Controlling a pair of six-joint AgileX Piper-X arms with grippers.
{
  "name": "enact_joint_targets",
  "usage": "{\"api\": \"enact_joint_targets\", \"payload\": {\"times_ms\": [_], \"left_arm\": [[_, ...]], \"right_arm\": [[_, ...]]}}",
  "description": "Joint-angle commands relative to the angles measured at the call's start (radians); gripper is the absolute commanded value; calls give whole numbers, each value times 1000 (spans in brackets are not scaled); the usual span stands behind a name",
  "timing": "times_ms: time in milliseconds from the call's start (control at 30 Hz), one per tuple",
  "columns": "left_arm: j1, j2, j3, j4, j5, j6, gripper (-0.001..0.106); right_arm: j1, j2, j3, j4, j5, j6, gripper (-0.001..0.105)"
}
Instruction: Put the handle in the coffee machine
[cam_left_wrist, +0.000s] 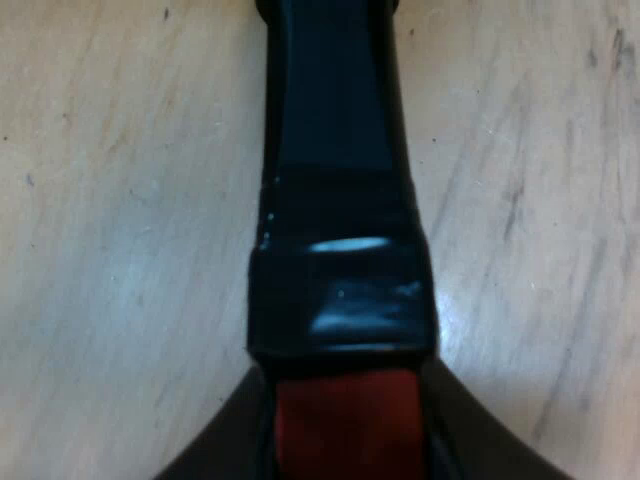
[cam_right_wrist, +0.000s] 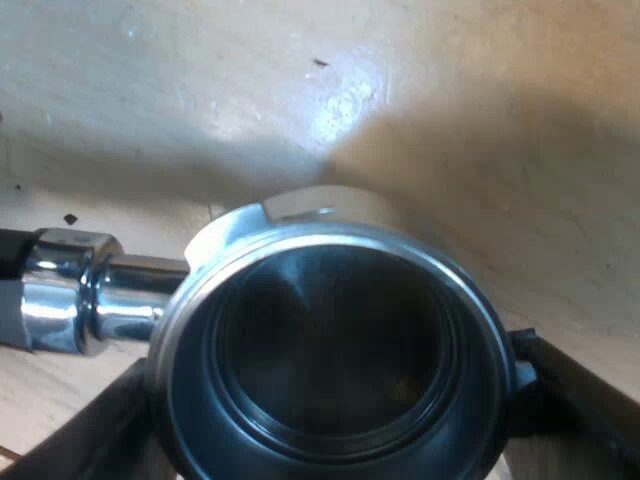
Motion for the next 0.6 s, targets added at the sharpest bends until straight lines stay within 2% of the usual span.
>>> {"api": "enact_joint_targets", "payload": {"times_ms": [33,100,200,600], "left_arm": [[-4,-2,-1,-8,7,8,0],[-4,-2,-1,-8,7,8,0],[-4,-2,-1,-8,7,8,0],[-4,-2,-1,-8,7,8,0]], "right_arm": [[2,-18,-11,24,-32,-33,54],[2,-18,-11,36,-35,-33,80],[2,-18,-11,38,-35,-33,98],[2,-22,-11,38,-33,-35,99]]}}
